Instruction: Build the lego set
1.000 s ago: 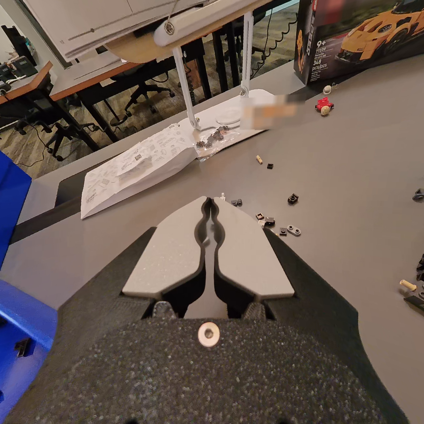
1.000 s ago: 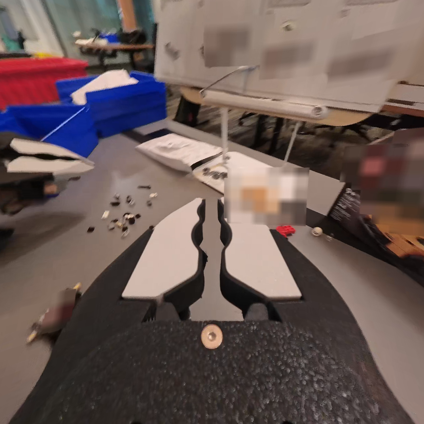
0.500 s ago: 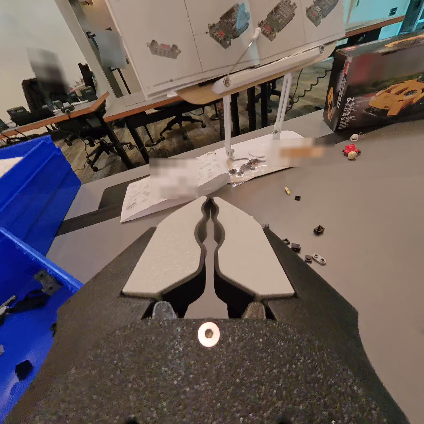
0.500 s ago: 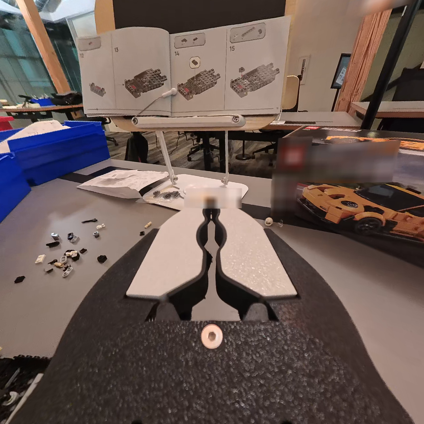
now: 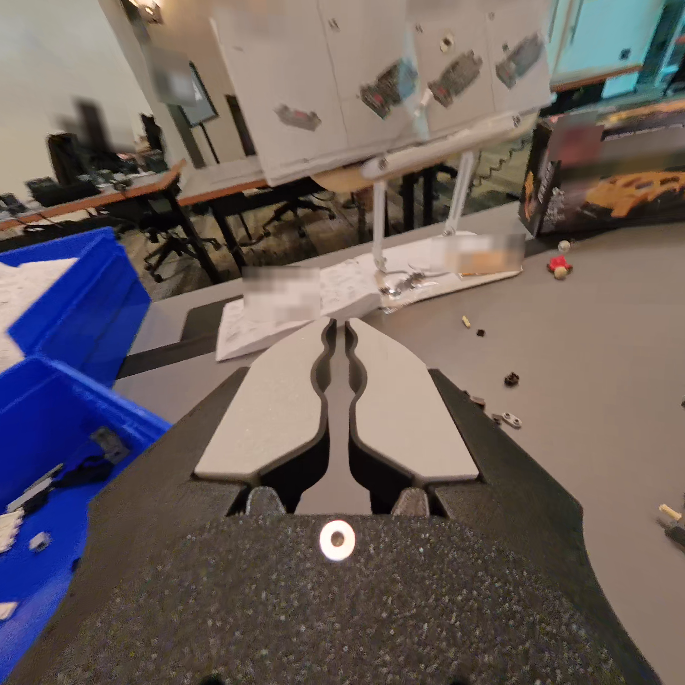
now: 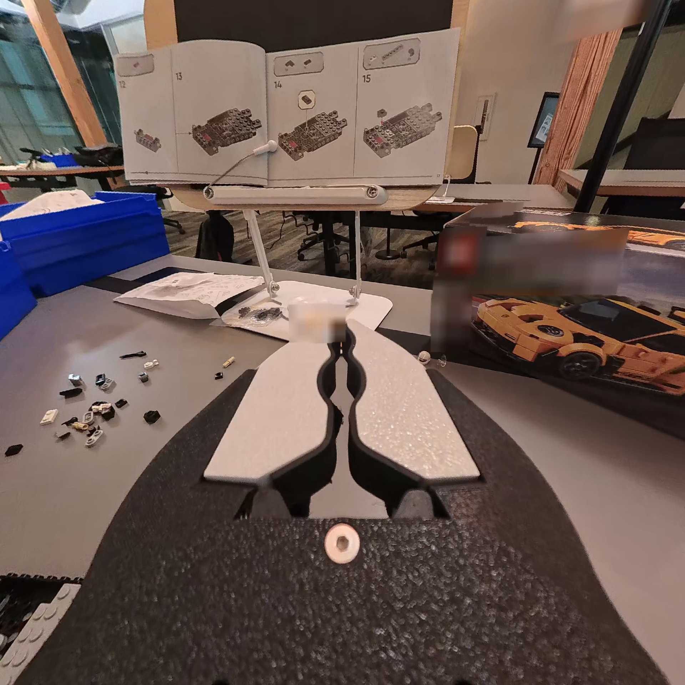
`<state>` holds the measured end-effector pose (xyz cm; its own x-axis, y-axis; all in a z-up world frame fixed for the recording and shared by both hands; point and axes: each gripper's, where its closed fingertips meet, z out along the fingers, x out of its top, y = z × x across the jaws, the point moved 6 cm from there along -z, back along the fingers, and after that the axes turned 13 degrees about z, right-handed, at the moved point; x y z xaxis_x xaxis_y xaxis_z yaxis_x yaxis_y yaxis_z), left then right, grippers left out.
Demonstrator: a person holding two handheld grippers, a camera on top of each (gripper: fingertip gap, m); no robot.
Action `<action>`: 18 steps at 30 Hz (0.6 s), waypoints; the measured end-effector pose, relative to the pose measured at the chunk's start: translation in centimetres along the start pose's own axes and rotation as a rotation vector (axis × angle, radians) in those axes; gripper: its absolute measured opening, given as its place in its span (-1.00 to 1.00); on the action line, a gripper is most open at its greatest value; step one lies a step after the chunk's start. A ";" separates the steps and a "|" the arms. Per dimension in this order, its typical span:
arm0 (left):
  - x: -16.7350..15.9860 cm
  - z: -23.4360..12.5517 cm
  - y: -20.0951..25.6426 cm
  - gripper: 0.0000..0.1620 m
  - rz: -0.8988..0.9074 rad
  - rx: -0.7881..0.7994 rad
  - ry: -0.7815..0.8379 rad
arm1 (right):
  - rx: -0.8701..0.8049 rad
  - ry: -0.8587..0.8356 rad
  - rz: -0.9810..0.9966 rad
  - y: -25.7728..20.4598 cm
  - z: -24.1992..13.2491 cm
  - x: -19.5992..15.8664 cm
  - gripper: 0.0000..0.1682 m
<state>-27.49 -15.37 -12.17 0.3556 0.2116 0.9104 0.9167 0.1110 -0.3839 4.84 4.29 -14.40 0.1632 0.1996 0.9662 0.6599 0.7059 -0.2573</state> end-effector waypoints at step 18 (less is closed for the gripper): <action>-2.6 -6.7 -9.2 -0.88 -0.071 0.271 -0.072 | 0.000 -0.002 -0.006 -0.2 0.0 -0.2 -1.00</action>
<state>-35.60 -23.44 -9.99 0.2695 0.2615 0.9268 0.8532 0.3815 -0.3557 4.68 4.05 -14.56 0.1578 0.1965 0.9677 0.6612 0.7068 -0.2513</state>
